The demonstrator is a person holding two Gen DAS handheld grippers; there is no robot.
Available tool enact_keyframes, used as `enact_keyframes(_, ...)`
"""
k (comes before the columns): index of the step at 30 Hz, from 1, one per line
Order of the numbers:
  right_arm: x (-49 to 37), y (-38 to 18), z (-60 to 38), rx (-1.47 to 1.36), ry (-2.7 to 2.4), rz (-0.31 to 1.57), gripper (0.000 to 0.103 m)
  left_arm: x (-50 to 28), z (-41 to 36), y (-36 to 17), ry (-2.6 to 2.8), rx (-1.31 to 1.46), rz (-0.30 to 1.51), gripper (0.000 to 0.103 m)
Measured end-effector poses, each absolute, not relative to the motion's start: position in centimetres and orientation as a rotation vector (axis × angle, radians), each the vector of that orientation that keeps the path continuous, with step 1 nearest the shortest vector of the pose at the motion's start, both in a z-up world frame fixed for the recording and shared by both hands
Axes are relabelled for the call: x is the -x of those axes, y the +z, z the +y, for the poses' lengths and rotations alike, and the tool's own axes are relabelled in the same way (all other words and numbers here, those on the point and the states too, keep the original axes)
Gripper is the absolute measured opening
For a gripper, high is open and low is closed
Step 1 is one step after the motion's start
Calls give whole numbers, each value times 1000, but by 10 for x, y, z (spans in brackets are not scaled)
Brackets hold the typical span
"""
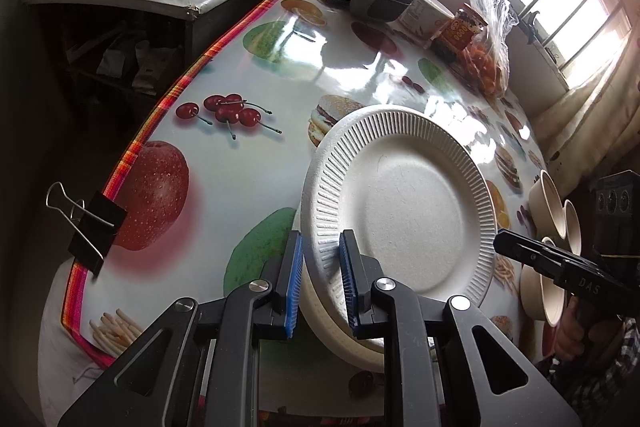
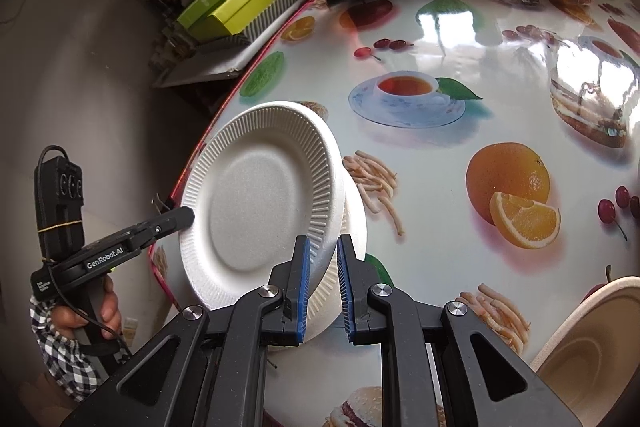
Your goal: Organize plates and bowls
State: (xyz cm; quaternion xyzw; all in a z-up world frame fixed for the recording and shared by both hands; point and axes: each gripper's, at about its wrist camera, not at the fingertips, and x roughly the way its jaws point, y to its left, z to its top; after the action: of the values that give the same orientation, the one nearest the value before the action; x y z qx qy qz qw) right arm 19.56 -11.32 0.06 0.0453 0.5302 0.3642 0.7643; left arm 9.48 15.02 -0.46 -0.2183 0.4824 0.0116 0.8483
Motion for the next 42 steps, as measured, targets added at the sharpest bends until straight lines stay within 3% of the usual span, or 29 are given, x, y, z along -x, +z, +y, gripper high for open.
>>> enact_keyframes(42,-187,-15,-110,-92,769,1172,16,-88,142,-18,32,436,1051,20)
